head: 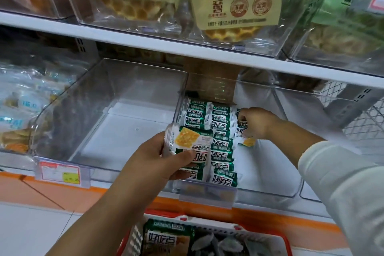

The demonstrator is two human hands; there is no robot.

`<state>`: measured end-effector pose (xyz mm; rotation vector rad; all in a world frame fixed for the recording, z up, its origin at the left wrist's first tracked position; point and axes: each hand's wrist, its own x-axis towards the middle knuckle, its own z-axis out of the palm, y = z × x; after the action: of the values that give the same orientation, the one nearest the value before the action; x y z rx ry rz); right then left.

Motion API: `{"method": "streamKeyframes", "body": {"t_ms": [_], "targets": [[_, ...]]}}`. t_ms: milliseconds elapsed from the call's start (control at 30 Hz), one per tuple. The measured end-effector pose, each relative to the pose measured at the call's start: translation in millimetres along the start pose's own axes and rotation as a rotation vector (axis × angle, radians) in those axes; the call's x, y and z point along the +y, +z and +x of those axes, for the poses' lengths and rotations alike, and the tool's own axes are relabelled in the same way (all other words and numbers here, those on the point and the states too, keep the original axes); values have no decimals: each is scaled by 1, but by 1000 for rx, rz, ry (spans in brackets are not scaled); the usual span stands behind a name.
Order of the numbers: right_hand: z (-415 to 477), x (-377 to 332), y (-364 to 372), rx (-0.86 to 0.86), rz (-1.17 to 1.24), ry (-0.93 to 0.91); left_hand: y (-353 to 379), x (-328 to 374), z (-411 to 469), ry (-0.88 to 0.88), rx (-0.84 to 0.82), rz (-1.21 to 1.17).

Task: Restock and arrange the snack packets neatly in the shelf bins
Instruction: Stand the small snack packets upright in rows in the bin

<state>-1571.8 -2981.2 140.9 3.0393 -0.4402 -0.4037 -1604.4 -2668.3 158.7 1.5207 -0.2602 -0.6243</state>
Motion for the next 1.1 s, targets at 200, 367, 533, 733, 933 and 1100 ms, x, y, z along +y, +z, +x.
{"method": "streamKeyframes", "body": {"t_ms": [200, 367, 533, 733, 933, 1100], "targets": [[-114, -44, -23, 146, 1038, -86, 10, 5, -4, 39, -16, 134], [-186, -77, -3, 13, 1220, -194, 31, 5, -17, 98, -99, 234], [-199, -74, 6, 160, 1417, -34, 53, 1, -29, 111, -162, 203], [-202, -65, 16, 30, 1809, 108, 63, -5, -26, 72, -153, 194], [-197, -46, 4, 44, 1304, -55, 52, -2, -17, 132, -92, 316], [-184, -51, -1, 87, 1126, -73, 44, -7, -13, 317, 15, 543]]}}
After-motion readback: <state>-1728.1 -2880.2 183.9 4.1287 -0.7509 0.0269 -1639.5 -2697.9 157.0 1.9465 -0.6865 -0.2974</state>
